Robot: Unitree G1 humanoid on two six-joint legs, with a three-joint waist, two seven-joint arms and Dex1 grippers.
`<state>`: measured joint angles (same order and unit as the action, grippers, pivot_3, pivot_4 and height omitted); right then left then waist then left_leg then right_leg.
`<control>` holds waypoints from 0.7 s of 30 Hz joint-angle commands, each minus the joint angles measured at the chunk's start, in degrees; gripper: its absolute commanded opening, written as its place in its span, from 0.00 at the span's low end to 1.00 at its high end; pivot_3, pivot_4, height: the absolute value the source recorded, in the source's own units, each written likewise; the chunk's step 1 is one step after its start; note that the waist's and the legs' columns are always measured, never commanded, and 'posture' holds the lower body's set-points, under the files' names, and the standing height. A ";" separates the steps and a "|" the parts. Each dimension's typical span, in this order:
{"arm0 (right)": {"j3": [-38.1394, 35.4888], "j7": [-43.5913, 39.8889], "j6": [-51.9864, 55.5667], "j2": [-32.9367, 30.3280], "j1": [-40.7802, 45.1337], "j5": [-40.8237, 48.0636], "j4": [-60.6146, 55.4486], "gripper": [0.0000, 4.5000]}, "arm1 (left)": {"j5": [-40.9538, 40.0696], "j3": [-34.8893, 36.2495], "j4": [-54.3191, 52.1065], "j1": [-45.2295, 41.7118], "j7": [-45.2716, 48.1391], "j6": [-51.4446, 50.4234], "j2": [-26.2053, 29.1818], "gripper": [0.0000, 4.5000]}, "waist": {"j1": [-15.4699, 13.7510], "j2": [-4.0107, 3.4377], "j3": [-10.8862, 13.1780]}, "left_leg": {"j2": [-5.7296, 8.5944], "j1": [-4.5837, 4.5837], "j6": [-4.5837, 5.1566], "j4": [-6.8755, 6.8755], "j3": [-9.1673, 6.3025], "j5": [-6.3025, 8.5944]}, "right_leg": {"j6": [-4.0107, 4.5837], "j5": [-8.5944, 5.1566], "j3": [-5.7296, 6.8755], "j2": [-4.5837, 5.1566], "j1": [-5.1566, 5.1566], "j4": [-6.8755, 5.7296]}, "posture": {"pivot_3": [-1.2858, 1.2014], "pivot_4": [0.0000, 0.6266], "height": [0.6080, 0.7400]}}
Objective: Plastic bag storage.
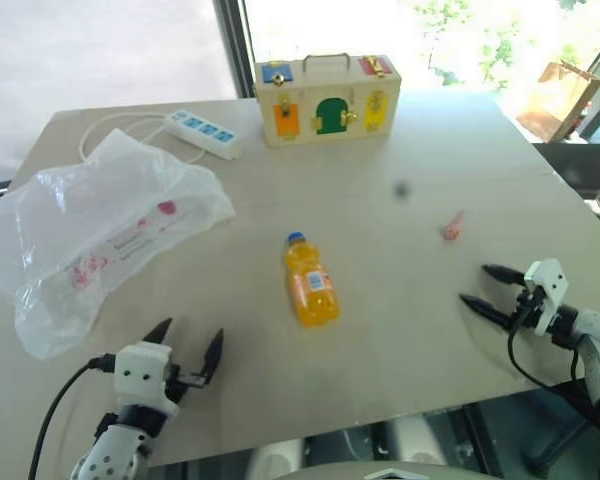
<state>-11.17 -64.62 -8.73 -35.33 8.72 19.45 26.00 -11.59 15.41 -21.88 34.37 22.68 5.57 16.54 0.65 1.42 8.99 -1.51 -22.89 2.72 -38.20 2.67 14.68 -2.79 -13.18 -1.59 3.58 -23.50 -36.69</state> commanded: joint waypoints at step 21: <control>0.48 -1.64 -0.27 -0.79 1.48 -0.68 2.55 0.99 | 0.08 0.37 -1.10 0.10 -0.72 1.21 -1.33 1.00 | 0.03 0.02 0.00 | 0.02 0.00 0.01 0.00 0.01 0.00 | 0.00 0.00 -0.01 -0.01 0.00 0.00 | 0.52 0.24 0.99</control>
<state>-11.07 -65.98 -9.07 -35.74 10.14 19.15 27.95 -11.41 15.23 -21.85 33.98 22.27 5.62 15.33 0.68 1.44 8.99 -1.50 -22.89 2.72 -38.21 2.68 14.68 -2.80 -13.17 -1.60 3.57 -23.50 -36.69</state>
